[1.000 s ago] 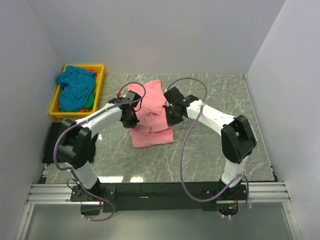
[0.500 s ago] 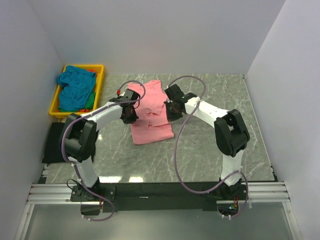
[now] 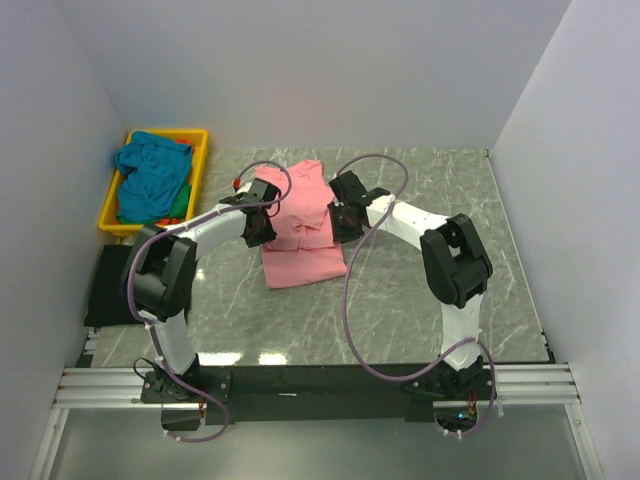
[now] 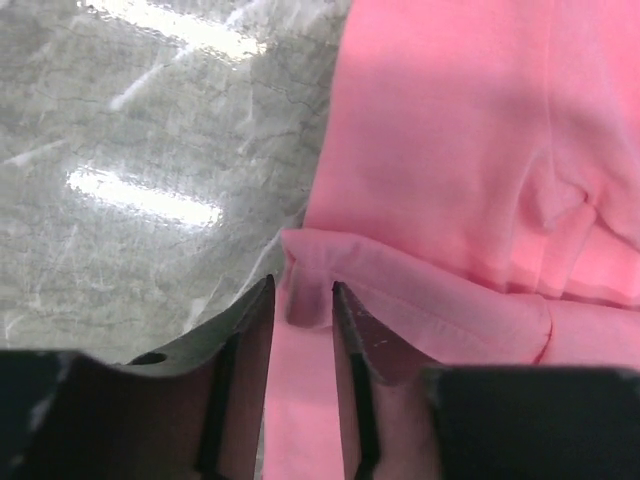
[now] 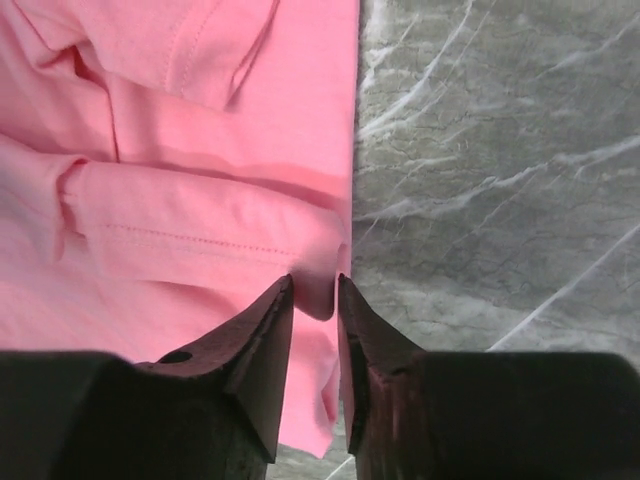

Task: Fold and stack the t-shirts
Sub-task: Fold the tshirt

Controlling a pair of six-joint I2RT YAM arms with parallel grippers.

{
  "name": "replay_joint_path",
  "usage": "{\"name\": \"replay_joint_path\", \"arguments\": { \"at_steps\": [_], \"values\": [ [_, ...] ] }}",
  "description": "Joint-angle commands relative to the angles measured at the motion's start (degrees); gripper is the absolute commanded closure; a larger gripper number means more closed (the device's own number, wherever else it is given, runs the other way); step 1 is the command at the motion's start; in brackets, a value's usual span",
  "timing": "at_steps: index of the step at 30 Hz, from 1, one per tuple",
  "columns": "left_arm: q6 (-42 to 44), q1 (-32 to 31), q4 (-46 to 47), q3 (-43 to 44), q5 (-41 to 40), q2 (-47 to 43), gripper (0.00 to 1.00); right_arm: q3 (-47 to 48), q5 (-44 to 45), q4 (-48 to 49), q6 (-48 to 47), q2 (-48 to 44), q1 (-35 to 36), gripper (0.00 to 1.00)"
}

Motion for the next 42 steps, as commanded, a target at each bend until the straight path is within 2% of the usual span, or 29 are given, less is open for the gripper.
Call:
{"name": "replay_joint_path", "arguments": {
  "at_steps": [1, 2, 3, 6, 9, 11, 15, 17, 21, 28, 33, 42],
  "values": [
    [-0.41, 0.17, -0.33, 1.33, -1.92, -4.48, 0.61, 0.81, 1.04, 1.96, 0.69, -3.66, -0.37, 0.67],
    [-0.85, 0.16, -0.42, 1.07, -1.74, -5.53, 0.57, 0.28, 1.04, 2.13, 0.78, -5.41, -0.28, 0.65],
    [-1.12, 0.16, -0.43, 0.37, -1.57, -7.81, 0.46, -0.16, 1.04, 2.31, 0.95, -6.30, -0.37, 0.65],
    [-2.87, -0.10, -0.51, -1.82, -0.34, -12.90, 0.31, -2.96, 0.34, 4.85, 2.18, -10.25, 0.07, 0.65],
    [-4.63, -1.85, -0.43, -4.72, 0.28, -17.65, 0.28, -6.48, -2.21, 8.02, 2.62, -13.07, 1.38, 0.66],
    [-5.42, -4.48, 0.10, -6.48, 0.89, -19.42, 0.31, -8.24, -3.00, 9.51, 3.15, -13.78, 3.13, 0.67],
    [-7.62, -11.33, 3.95, -12.71, 2.83, -20.66, 0.55, -9.91, -3.53, 11.97, 4.37, -12.73, 6.21, 0.72],
    [-9.19, -12.66, 5.28, -14.57, 3.70, -19.00, 0.63, -10.70, -3.88, 13.99, 5.17, -11.41, 7.27, 0.78],
    [-10.52, -13.72, 8.80, -18.35, 4.24, -15.93, 0.71, -10.18, -5.38, 15.84, 6.14, -8.51, 8.33, 0.84],
    [-9.99, -14.07, 8.89, -19.23, 7.40, -10.47, 0.73, -7.64, -5.82, 18.48, 6.23, -2.63, 8.51, 0.86],
    [-10.43, -14.43, 8.72, -23.19, 8.80, -11.87, 0.73, -4.04, -4.85, 18.05, 5.61, 0.54, 7.81, 0.87],
    [-10.87, -15.48, 6.61, -27.50, 9.16, -15.47, 0.72, 12.30, -2.92, 12.78, 2.71, 11.34, 2.01, 0.86]
  ]
}}
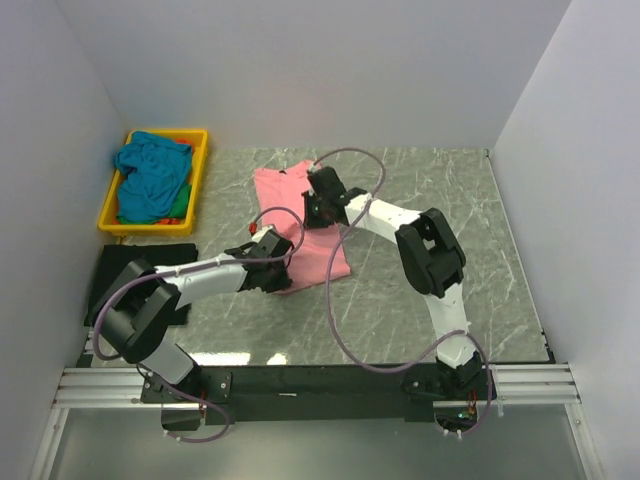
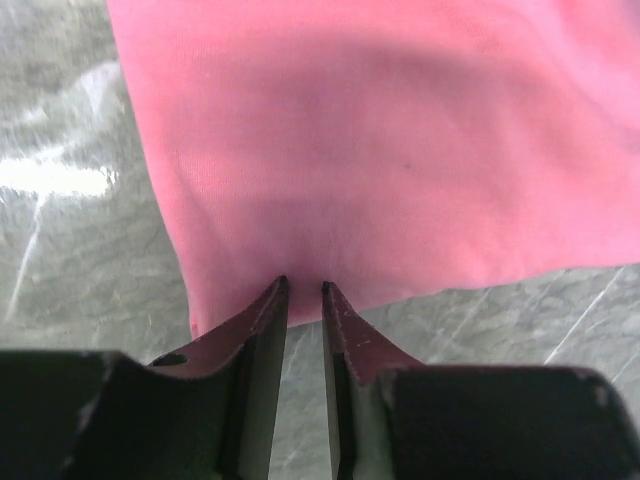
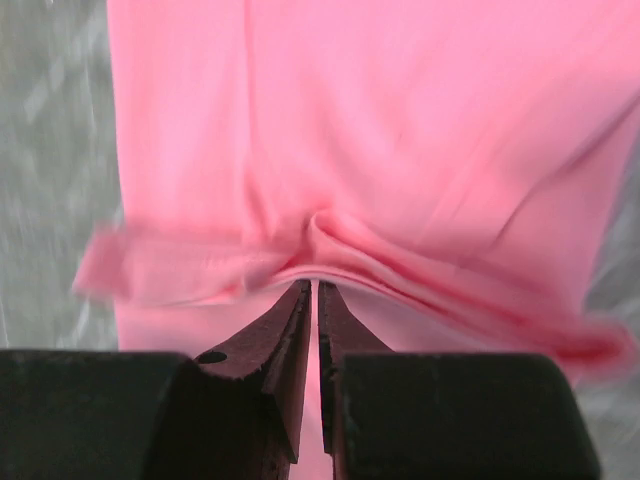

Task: Fold and stack the t-shirts
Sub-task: Fold the tshirt

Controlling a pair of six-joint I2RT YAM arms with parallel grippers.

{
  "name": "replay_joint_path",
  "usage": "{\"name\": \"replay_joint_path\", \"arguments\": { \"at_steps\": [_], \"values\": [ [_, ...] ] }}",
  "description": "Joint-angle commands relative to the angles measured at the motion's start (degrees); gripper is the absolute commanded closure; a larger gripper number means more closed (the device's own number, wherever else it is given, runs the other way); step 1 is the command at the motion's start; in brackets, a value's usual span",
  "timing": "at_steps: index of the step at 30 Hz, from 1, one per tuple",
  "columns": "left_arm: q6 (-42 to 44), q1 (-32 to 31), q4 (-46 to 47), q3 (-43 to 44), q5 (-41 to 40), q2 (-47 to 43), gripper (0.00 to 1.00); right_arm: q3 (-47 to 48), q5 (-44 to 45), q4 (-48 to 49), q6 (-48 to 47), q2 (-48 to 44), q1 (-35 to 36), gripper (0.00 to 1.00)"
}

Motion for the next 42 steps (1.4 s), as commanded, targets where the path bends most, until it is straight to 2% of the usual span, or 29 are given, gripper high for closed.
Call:
{"name": "replay_joint_path", "arguments": {
  "at_steps": [1, 5, 8, 9, 12, 13, 15, 16, 18, 21, 23, 27, 31, 36, 38, 42],
  "values": [
    [-0.38, -1.23, -5.89, -2.93, 2.05, -0.44, 0.72, 10.22, 2.37, -2.02, -1.68, 3.97, -3.18, 0.85],
    [-0.91, -1.67, -6.77, -3.55, 1.79, -2.36, 0.70, 19.39, 2.20, -5.80, -1.42, 6.88, -5.55, 0.83],
    [-1.35, -1.67, -8.09, -2.59, 0.57, -4.03, 0.68, 16.26, 0.53, -5.20, -1.16, 2.68, -6.69, 0.80],
    [-1.44, -1.67, -8.44, -2.15, 0.21, -4.56, 0.66, 10.59, -1.91, -2.76, -0.98, -1.52, -6.96, 0.75],
    [-1.53, -1.67, -10.11, -0.13, -0.84, -7.11, 0.62, 1.07, -6.84, 0.60, 1.04, -10.13, -7.49, 0.69],
    [-1.53, -1.67, -10.73, 0.49, -1.37, -7.73, 0.61, -5.58, -10.42, 3.04, 1.74, -12.26, -7.57, 0.68],
    [-1.70, -1.67, -12.22, 2.42, -2.60, -9.92, 0.59, -12.29, -15.18, 6.04, 4.11, -17.96, -7.66, 0.67],
    [-1.79, -1.58, -12.49, 2.78, -3.04, -10.80, 0.59, -18.76, -19.64, 9.54, 5.25, -19.74, -7.58, 0.67],
    [-1.96, -1.58, -12.40, 3.31, -4.09, -13.09, 0.59, -27.47, -22.66, 14.64, 8.33, -24.30, -7.58, 0.67],
    [-1.88, -0.88, -10.48, 2.26, -4.54, -14.85, 0.60, -36.37, -28.72, 20.36, 12.37, -28.35, -7.49, 0.67],
    [-1.70, -0.09, -8.98, 0.59, -3.75, -14.59, 0.63, -39.03, -31.36, 24.68, 13.87, -29.07, -7.58, 0.67],
    [-1.44, 3.07, -3.97, -2.84, 0.82, -11.52, 0.66, -42.90, -30.68, 27.22, 12.99, -26.71, -8.01, 0.66],
    [-2.66, 4.13, -4.58, -5.73, 1.70, -7.56, 0.69, -47.82, -34.36, 34.60, 16.50, -20.91, -10.73, 0.66],
    [-4.42, 6.15, -5.19, -10.75, 3.37, -7.99, 0.73, -55.28, -37.00, 39.53, 19.24, -16.42, -13.90, 0.66],
    [-4.69, 6.50, -6.50, -12.33, 3.20, -8.79, 0.73, -57.22, -37.62, 39.19, 18.28, -17.90, -14.60, 0.66],
    [-4.78, 6.59, -7.83, -13.65, 3.37, -11.24, 0.70, -57.33, -35.52, 31.13, 14.67, -23.70, -14.69, 0.66]
  ]
}}
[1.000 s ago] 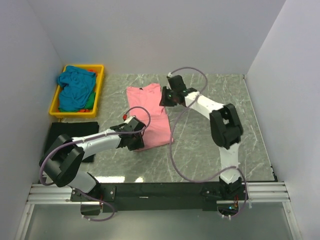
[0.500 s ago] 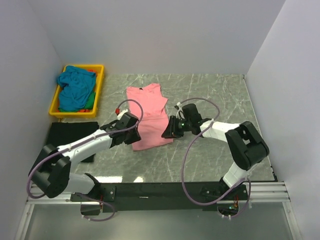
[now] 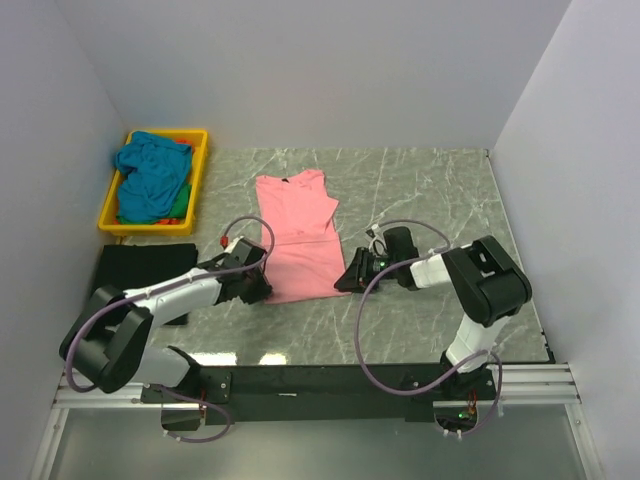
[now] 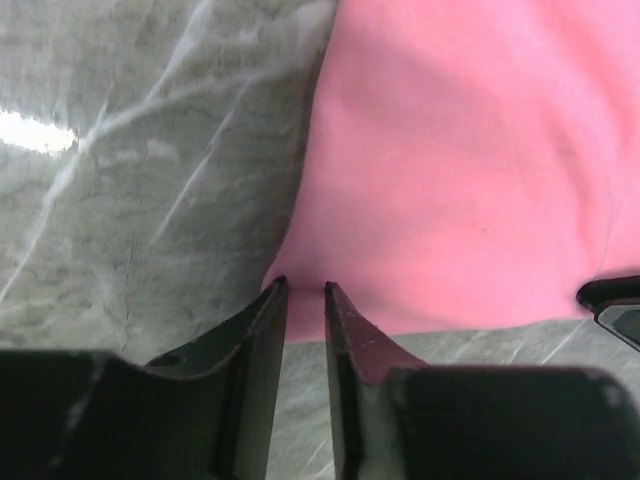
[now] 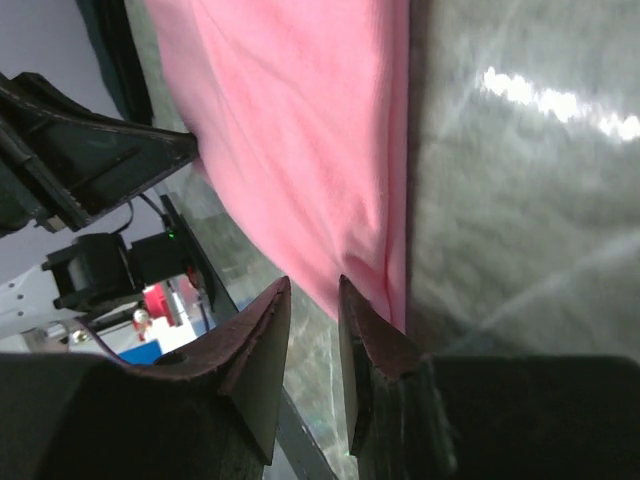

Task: Fold and stack the t-shirts
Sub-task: Fold the tshirt

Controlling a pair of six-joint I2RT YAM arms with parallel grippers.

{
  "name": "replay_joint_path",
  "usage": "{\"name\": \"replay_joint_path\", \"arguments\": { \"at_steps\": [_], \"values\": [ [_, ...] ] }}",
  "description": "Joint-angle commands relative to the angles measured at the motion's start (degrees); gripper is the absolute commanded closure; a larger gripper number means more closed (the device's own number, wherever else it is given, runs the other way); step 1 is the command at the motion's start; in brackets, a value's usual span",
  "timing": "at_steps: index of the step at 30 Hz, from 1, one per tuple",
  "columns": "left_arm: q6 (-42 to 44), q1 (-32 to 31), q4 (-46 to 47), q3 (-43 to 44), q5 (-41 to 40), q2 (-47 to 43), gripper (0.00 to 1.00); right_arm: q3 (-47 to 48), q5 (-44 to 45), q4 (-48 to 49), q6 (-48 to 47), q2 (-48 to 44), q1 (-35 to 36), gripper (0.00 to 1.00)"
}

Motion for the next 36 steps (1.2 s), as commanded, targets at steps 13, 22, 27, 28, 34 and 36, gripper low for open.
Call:
{"name": "replay_joint_path", "arguments": {
  "at_steps": [13, 22, 27, 28, 34, 36],
  "values": [
    [3.28, 0.25, -8.53, 7.22, 0.99, -6.72, 0.62, 15.43, 1.64, -9.91, -4.66, -2.67, -0.31, 0.66],
    [4.16, 0.25, -4.04, 3.02, 6.70, 1.19, 0.66, 30.46, -0.30, -10.52, -5.27, 15.08, -0.31, 0.68],
    [2.85, 0.25, -5.87, -0.67, 7.06, 2.95, 0.68, 34.25, 0.14, -10.70, -5.45, 22.12, -2.33, 0.68],
    [2.67, 0.25, -6.14, -1.20, 7.06, 3.39, 0.68, 34.43, 0.14, -10.35, -4.67, 22.74, -2.86, 0.68],
    [2.23, 0.25, -6.58, -4.37, 6.71, 2.43, 0.68, 35.39, 0.84, -10.34, -2.99, 23.36, -6.11, 0.68],
    [2.32, 0.25, -6.85, -4.37, 6.62, 2.08, 0.68, 35.74, 1.02, -11.48, -3.69, 22.40, -6.29, 0.68]
  ]
}}
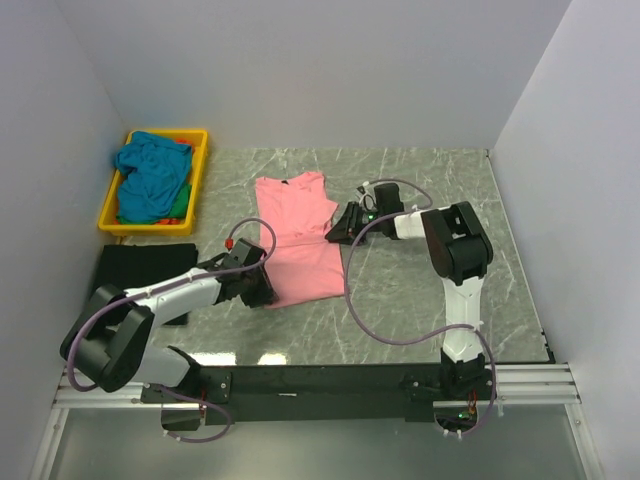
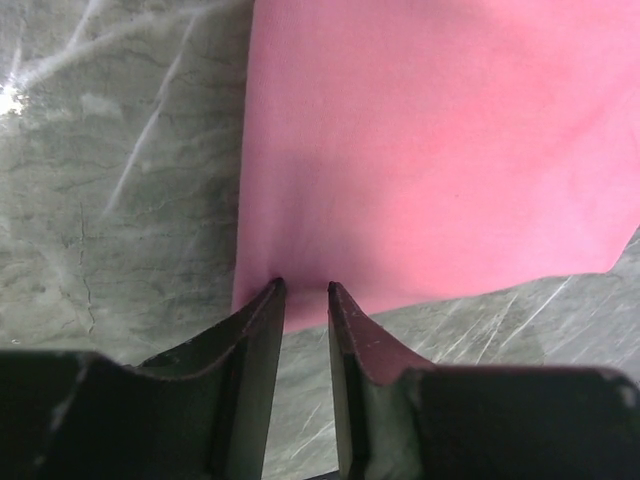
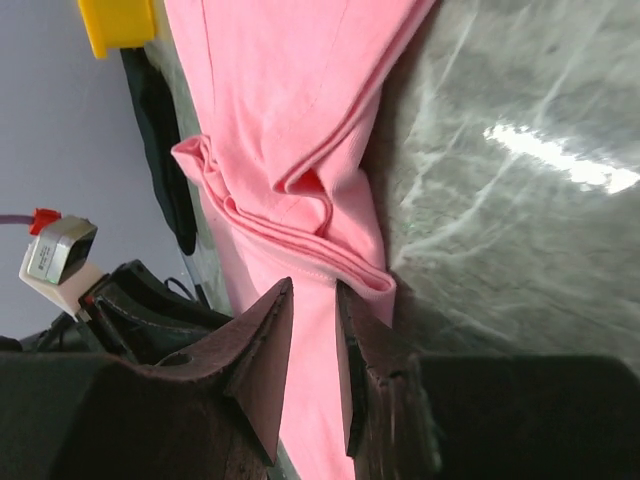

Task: Fold and stack the t-shirts
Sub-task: Fold the tshirt

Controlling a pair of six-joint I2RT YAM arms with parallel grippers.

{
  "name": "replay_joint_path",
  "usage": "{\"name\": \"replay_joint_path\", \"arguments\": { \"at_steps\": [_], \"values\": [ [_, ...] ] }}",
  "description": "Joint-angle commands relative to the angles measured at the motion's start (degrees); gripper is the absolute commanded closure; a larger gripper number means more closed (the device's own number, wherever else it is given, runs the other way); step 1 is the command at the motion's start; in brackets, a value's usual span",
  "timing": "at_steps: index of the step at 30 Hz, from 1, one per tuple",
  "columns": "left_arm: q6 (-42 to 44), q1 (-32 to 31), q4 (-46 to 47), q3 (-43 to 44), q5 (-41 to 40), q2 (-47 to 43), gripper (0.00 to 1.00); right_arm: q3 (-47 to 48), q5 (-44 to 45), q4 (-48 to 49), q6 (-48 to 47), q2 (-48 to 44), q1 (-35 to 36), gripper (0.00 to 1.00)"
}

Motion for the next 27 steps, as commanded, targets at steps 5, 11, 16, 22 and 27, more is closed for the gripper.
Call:
{"name": "replay_joint_path", "arguments": {
  "at_steps": [5, 11, 16, 22, 27],
  "values": [
    [1.09, -0.27, -7.11, -1.31, -1.07, -0.49, 0.60, -2.44, 3.44, -0.39, -0.96, -7.34, -1.11, 0.68],
    [-0.13, -0.27, -6.24, 3.97, -1.96, -6.20, 0.55, -14.91, 1.42, 3.84, 1.59, -19.65, 2.48, 0.64],
    [-0.49, -0.27, -2.55, 3.80, -2.13, -7.62, 0.58, -23.71, 0.28, 8.92, 3.95, -24.40, 6.80, 0.62],
    [-1.19, -0.18, 0.44, 0.81, -2.04, -3.05, 0.64, -33.12, 0.89, 14.38, 7.39, -21.34, 7.24, 0.61],
    [-3.38, 0.26, -0.43, -3.05, -2.04, -0.59, 0.66, -39.89, 0.80, 18.87, 9.59, -19.57, 5.49, 0.61]
  ]
}}
